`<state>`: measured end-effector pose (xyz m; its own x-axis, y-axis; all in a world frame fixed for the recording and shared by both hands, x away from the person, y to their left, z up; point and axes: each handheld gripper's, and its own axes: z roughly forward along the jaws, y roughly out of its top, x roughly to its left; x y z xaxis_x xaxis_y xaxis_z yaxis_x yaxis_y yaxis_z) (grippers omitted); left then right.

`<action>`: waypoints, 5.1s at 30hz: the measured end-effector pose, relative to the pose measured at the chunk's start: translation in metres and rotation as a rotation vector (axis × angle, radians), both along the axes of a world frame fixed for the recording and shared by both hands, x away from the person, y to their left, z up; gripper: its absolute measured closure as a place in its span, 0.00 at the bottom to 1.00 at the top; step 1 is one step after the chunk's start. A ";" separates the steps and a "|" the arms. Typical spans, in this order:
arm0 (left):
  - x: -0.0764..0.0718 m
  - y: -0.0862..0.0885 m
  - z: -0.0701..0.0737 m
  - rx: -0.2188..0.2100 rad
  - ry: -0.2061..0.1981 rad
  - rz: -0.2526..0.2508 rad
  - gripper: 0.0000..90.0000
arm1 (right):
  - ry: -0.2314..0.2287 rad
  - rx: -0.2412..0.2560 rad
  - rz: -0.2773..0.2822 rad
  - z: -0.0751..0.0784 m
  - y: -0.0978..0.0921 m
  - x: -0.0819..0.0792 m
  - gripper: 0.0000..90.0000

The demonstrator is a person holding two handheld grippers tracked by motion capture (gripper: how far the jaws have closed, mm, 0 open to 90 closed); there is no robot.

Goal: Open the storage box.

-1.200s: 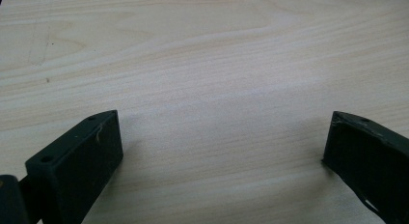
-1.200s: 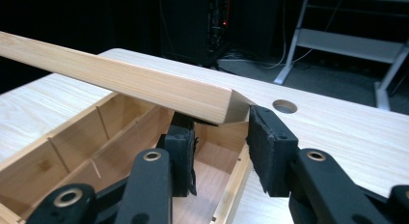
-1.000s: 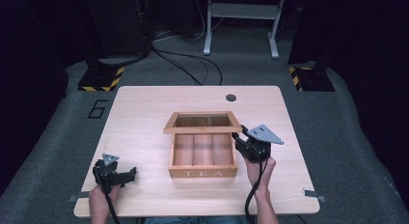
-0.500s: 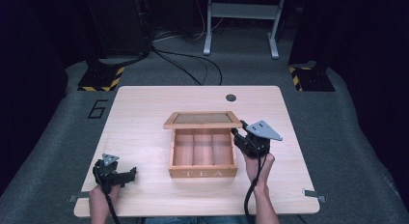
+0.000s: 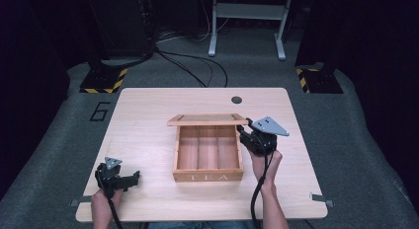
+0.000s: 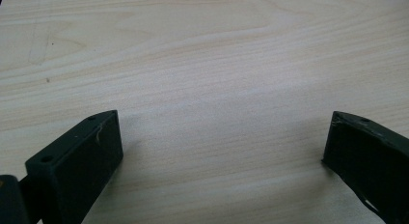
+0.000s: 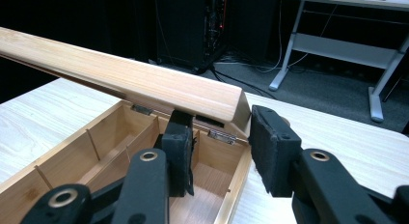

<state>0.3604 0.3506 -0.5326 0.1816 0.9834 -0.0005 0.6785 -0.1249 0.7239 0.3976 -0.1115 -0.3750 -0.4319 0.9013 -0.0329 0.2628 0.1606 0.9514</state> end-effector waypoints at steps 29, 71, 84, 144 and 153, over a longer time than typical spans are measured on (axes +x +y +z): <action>0.000 0.001 0.000 0.007 0.005 -0.007 0.00 | 0.007 -0.019 0.006 0.013 0.000 0.012 0.69; 0.000 0.001 0.000 0.008 0.006 -0.008 0.00 | 0.007 -0.003 0.007 0.012 0.000 0.013 0.68; -0.001 0.001 0.001 0.014 0.010 -0.014 0.00 | 0.009 -0.001 0.004 0.011 0.000 0.013 0.68; -0.001 0.001 0.000 0.008 0.008 -0.008 0.00 | 0.016 -0.001 0.008 0.009 -0.001 0.015 0.68; 0.000 0.001 0.000 0.009 0.006 -0.009 0.00 | 0.018 -0.001 0.008 0.009 -0.001 0.015 0.68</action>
<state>0.3599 0.3514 -0.5322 0.1906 0.9816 0.0073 0.6816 -0.1377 0.7187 0.4126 -0.1122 -0.3656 -0.4396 0.8978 -0.0254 0.2789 0.1633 0.9463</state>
